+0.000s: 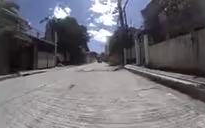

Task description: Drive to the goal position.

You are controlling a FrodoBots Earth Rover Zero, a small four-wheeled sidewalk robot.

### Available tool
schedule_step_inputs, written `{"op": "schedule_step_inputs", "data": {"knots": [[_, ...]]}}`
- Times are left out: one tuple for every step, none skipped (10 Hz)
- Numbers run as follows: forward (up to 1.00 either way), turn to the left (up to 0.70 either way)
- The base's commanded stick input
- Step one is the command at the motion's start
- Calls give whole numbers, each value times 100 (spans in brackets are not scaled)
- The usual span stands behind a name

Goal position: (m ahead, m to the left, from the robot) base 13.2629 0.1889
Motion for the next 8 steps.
{"op": "schedule_step_inputs", "data": {"knots": [[100, 8], [100, 1], [100, 5], [100, 2], [100, 0], [100, -8], [100, -29], [100, -40]]}}
